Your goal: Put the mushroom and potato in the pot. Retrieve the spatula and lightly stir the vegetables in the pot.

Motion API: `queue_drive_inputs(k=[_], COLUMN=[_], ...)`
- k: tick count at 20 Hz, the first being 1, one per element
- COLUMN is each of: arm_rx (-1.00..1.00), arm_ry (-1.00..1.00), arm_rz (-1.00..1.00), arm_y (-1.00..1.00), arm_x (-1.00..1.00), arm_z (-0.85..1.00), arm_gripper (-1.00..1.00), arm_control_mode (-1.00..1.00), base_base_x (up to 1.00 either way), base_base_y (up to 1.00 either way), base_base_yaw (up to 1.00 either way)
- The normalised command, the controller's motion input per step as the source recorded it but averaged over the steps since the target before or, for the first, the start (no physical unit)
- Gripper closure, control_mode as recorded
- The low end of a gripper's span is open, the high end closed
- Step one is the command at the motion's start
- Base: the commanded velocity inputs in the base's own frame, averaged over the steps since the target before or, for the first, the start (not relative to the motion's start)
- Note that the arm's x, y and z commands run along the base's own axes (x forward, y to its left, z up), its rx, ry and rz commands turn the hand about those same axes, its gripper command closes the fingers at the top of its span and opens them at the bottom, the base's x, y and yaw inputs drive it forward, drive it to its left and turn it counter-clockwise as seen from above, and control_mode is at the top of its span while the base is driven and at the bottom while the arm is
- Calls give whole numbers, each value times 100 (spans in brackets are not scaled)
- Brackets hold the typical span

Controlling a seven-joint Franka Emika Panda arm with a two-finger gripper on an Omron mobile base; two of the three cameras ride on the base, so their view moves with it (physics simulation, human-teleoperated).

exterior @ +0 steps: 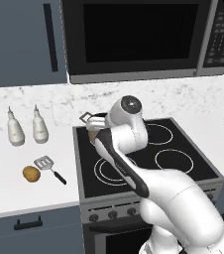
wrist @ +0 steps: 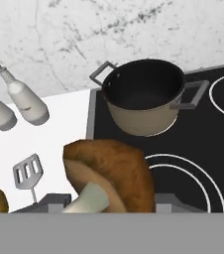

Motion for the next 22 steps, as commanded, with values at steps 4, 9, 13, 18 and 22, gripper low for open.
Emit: queue_drive_inputs(k=[4,9,13,18,22], arm_rx=[0,0,0,0,0], arm_ry=[0,-2,-8,-5,0], arm_rz=[0,0,0,0,-1], arm_y=[-52,-26,-18,-12,-6], arm_x=[54,33,18,27,62], arm_z=[10,-17,-24,-19,-2], arm_gripper=[100,100,100,100,100], arm_control_mode=[-100,-100,-100,-100,-100], base_base_x=[0,0,0,0,0], base_base_y=[0,0,0,0,0], base_base_yaw=[0,0,0,0,0])
